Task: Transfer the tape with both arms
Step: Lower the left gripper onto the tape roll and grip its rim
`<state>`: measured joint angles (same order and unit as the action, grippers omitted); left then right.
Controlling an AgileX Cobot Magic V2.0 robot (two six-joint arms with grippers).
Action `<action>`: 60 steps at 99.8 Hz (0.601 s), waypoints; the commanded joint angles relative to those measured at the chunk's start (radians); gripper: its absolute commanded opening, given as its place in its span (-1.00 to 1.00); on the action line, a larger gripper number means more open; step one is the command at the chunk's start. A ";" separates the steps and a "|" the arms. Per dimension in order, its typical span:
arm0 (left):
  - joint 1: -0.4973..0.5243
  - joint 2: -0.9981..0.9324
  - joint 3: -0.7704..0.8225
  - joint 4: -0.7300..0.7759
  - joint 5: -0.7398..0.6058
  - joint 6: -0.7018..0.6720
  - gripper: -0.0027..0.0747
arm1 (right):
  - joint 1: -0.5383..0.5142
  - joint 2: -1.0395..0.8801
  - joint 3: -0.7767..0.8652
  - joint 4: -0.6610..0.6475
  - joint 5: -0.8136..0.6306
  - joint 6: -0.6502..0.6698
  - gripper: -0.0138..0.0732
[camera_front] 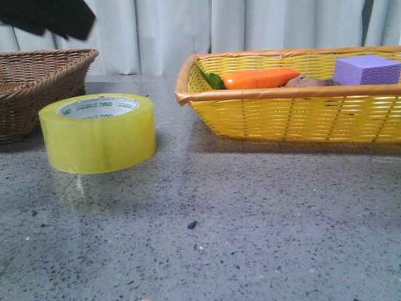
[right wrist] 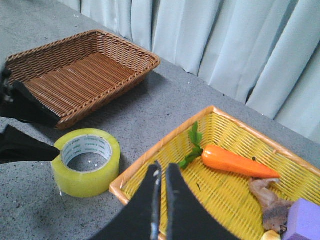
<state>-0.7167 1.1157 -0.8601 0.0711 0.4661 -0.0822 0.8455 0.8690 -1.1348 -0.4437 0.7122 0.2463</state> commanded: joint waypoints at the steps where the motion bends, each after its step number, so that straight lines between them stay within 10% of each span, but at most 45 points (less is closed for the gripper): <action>1: -0.009 0.047 -0.076 0.004 -0.009 0.002 0.15 | 0.000 -0.024 -0.021 -0.038 -0.043 0.003 -0.84; 60: -0.009 0.301 -0.170 -0.003 0.025 0.002 0.15 | 0.000 -0.030 -0.021 -0.037 -0.038 0.003 -0.84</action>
<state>-0.7206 1.4294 -0.9985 0.0690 0.5403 -0.0800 0.8455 0.8495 -1.1306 -0.4437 0.7373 0.2488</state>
